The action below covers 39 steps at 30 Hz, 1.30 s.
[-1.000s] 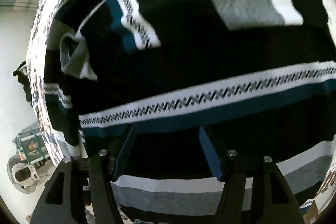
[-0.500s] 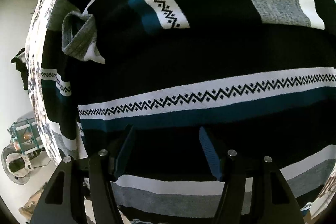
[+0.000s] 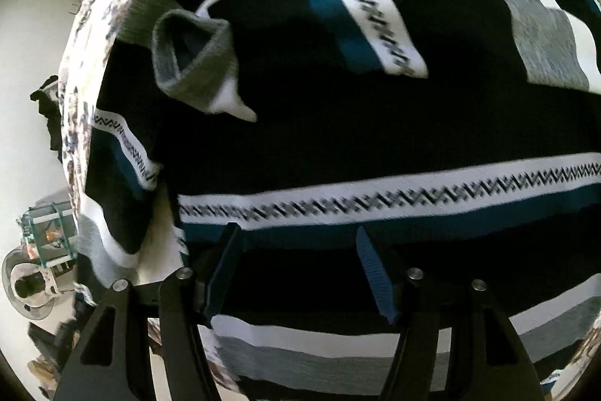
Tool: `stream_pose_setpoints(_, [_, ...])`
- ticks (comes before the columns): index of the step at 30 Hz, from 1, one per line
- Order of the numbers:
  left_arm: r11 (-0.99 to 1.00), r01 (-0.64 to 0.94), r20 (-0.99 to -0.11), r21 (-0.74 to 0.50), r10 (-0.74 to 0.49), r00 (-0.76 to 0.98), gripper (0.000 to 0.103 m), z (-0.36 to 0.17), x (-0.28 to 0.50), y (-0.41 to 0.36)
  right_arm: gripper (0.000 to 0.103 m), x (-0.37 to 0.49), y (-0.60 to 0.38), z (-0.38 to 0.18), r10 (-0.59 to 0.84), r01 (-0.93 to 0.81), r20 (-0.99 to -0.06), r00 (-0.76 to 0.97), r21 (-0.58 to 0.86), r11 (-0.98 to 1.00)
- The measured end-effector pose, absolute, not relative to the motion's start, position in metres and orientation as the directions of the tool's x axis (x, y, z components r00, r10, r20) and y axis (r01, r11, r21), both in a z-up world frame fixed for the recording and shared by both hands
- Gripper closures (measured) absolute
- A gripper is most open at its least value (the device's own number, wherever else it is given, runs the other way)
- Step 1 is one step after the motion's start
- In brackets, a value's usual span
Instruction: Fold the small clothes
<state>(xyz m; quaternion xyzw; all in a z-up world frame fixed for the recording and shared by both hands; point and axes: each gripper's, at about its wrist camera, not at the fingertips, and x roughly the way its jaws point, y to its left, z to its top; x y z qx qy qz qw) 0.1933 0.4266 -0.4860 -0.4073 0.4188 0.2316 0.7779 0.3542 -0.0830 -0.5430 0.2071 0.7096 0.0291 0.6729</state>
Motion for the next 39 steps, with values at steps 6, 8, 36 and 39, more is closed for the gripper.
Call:
stream_pose_setpoints(6, [0.401, -0.779, -0.861, -0.482, -0.051, 0.507, 0.082, -0.53, 0.201, 0.463, 0.038, 0.368, -0.079, -0.539, 0.237, 0.316, -0.971, 0.041, 0.237, 0.919])
stream_pose_setpoints(8, [0.355, -0.798, -0.861, -0.487, -0.043, 0.506, 0.068, -0.536, 0.189, 0.455, 0.02, 0.371, -0.084, -0.535, 0.174, 0.34, -0.983, 0.066, 0.186, 0.922])
stream_pose_setpoints(36, [0.857, -0.465, -0.804, -0.224, 0.108, 0.585, 0.096, -0.431, 0.352, 0.25, 0.017, 0.391, -0.225, -0.502, -0.118, 0.391, -0.978, 0.169, -0.043, 0.92])
stream_pose_setpoints(39, [0.931, -0.31, -0.798, -0.195, 0.033, 0.601, 0.096, -0.412, 0.381, 0.166, 0.017, 0.394, -0.261, -0.503, -0.044, 0.429, -0.985, 0.168, 0.033, 0.903])
